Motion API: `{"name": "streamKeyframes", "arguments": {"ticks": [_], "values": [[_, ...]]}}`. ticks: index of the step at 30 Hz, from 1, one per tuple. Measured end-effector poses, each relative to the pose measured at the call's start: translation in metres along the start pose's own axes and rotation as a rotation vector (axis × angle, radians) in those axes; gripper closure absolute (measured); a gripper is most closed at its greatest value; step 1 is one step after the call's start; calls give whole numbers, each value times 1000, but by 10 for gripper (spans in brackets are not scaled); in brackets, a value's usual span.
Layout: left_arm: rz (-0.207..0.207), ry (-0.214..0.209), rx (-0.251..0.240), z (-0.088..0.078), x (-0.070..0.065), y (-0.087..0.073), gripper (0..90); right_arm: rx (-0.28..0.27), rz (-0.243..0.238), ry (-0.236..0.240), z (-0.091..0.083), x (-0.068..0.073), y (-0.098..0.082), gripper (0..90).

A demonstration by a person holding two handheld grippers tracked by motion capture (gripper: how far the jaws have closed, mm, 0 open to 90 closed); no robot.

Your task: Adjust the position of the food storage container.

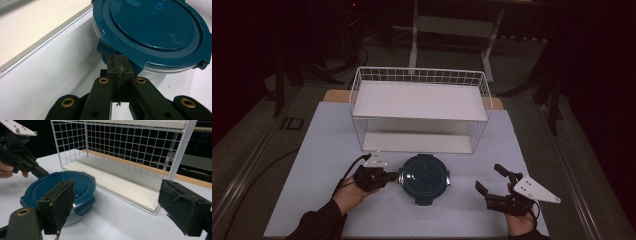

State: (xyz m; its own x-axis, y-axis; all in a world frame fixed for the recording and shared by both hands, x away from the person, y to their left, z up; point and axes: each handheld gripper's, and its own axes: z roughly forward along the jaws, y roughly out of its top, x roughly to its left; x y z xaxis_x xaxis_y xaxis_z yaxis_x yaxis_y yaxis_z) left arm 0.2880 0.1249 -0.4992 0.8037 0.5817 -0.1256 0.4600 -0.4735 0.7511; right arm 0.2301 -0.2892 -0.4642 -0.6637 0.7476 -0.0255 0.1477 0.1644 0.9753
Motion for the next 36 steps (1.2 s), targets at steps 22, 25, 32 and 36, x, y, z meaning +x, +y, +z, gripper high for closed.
{"name": "streamKeyframes", "arguments": {"ticks": [22,25,32,36], "values": [[42,-57,-16,30,-20,19,898,1,-4,8,1,1,0,139],[43,-54,-20,33,-20,21,898,2,-3,8,1,2,0,139],[40,-55,-27,35,-21,22,898,5,-4,10,1,2,0,139],[40,-26,-45,33,-19,22,779,4,-2,8,1,2,0,139]]}}
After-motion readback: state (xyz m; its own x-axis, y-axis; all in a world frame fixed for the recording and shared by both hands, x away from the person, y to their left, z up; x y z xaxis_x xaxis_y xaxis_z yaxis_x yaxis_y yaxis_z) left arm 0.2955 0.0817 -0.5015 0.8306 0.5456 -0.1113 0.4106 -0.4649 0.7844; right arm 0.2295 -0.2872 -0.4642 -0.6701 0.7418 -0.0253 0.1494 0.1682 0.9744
